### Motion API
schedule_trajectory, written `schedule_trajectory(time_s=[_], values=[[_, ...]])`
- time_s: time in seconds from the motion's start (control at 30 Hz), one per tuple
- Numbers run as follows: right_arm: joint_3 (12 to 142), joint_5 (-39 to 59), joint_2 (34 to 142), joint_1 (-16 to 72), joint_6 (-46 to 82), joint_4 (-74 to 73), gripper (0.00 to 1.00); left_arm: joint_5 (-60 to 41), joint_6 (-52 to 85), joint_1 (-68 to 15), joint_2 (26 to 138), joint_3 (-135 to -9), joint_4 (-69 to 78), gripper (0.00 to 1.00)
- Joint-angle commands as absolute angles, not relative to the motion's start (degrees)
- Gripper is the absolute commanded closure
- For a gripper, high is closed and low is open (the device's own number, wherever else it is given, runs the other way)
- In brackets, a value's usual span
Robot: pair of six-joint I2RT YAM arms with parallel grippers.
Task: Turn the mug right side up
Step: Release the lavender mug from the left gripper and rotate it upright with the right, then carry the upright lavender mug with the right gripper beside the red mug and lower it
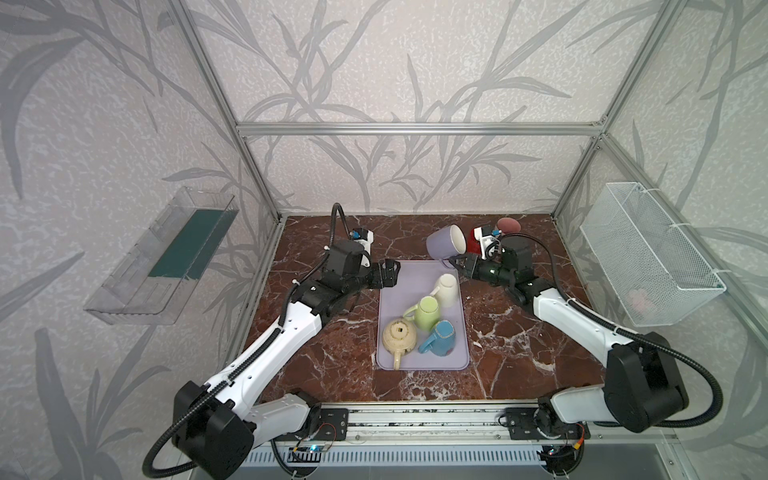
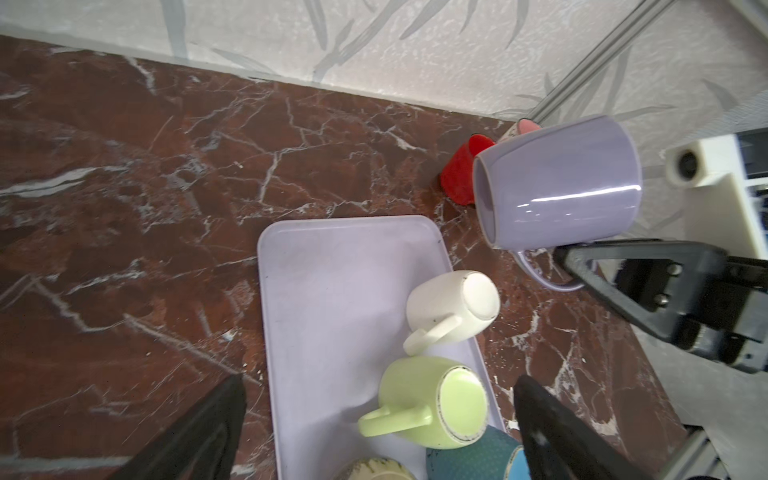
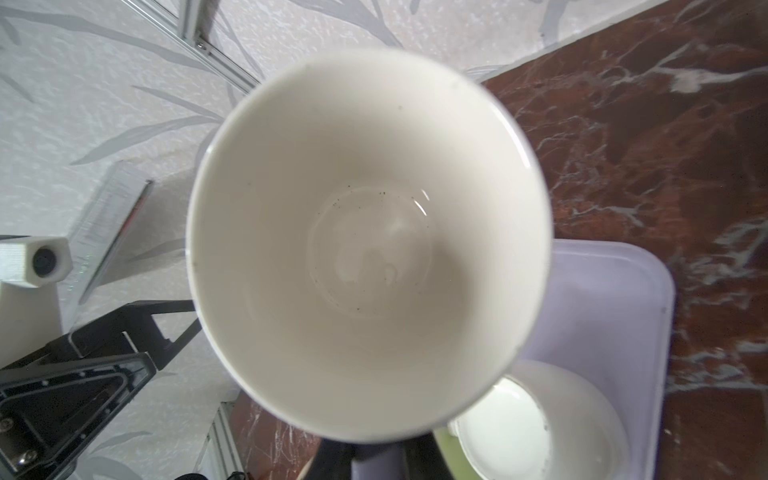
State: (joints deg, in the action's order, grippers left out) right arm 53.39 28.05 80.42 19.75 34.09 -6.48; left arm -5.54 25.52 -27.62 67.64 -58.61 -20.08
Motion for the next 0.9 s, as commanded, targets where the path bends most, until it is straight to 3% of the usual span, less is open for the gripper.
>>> schedule_trajectory(time_s=[0.0, 0.33, 0.5, 0.87], values=[[60.14, 22.71, 79.91, 19.69, 24.97, 2.55, 1.00, 1.02, 24.44, -27.35, 66.84, -59.91, -26.60, 0.01], [74.52, 12.13, 88.10, 20.37, 16.65, 17.75, 1.00, 0.55, 24.18, -26.46, 63.61, -57.27, -26.74, 0.01], [79.60, 7.26, 92.25, 21.83, 14.22, 21.24, 1.00, 9.52, 28.34, -25.88, 62.54, -57.19, -28.48, 0.01], [89.88, -0.82, 103.46, 23.46, 11.90, 26.79, 1.00, 10.14, 27.57, -25.58, 61.41, -56.15, -27.77, 0.01]])
